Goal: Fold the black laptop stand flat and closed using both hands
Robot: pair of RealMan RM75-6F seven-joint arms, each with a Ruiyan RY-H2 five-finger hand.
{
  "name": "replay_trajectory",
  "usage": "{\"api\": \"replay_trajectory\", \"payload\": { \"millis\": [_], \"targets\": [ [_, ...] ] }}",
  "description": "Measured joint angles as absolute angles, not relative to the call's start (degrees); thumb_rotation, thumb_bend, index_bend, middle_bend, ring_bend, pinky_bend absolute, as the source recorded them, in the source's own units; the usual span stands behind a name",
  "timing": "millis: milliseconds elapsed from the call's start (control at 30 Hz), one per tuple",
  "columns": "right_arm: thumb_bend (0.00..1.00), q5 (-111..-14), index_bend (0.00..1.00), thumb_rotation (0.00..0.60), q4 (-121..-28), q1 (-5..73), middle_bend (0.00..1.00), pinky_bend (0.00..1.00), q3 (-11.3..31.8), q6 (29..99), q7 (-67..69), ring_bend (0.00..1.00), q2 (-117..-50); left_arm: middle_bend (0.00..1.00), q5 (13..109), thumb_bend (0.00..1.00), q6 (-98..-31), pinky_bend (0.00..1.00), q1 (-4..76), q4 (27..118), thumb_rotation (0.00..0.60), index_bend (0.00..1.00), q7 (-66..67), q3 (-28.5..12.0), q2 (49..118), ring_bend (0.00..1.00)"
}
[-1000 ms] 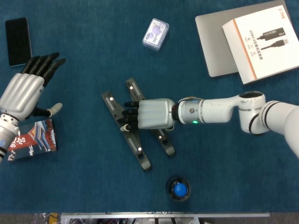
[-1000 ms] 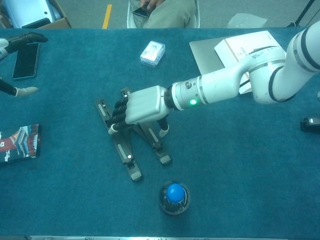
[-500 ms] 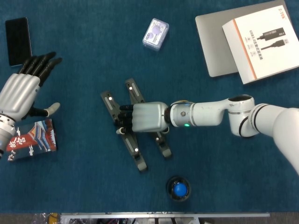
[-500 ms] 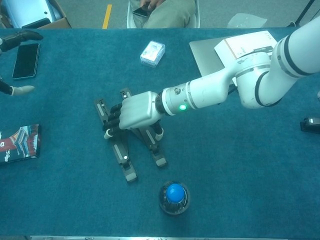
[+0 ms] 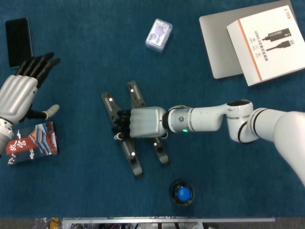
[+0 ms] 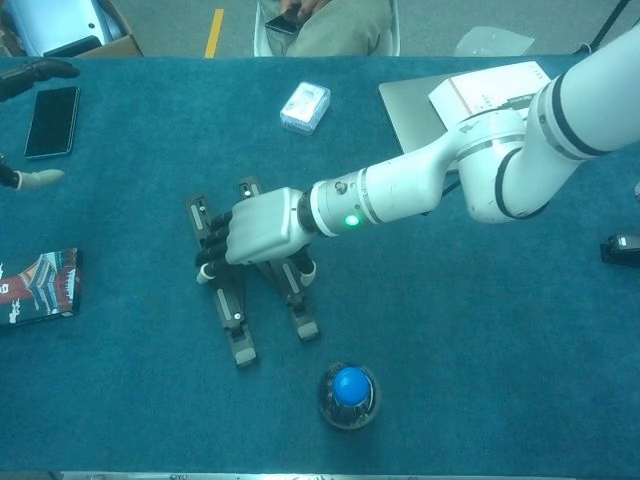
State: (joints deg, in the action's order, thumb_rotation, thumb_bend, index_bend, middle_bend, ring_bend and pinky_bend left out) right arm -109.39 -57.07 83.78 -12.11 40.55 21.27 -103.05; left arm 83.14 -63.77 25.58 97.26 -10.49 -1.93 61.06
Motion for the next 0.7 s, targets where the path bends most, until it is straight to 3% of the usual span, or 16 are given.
{"api": "replay_trajectory", "payload": {
  "millis": [700],
  "targets": [
    [0.0,-109.63,0.0,0.6,-55.64,86.39,0.02,0.02,-12.61,40.34,23.66,0.0,-105.76,0.0,83.59,0.25,-64.58,0.0,24.69,97.44,0.6,0.0,-11.98,-2.19,60.61,0.0]
  ]
}}
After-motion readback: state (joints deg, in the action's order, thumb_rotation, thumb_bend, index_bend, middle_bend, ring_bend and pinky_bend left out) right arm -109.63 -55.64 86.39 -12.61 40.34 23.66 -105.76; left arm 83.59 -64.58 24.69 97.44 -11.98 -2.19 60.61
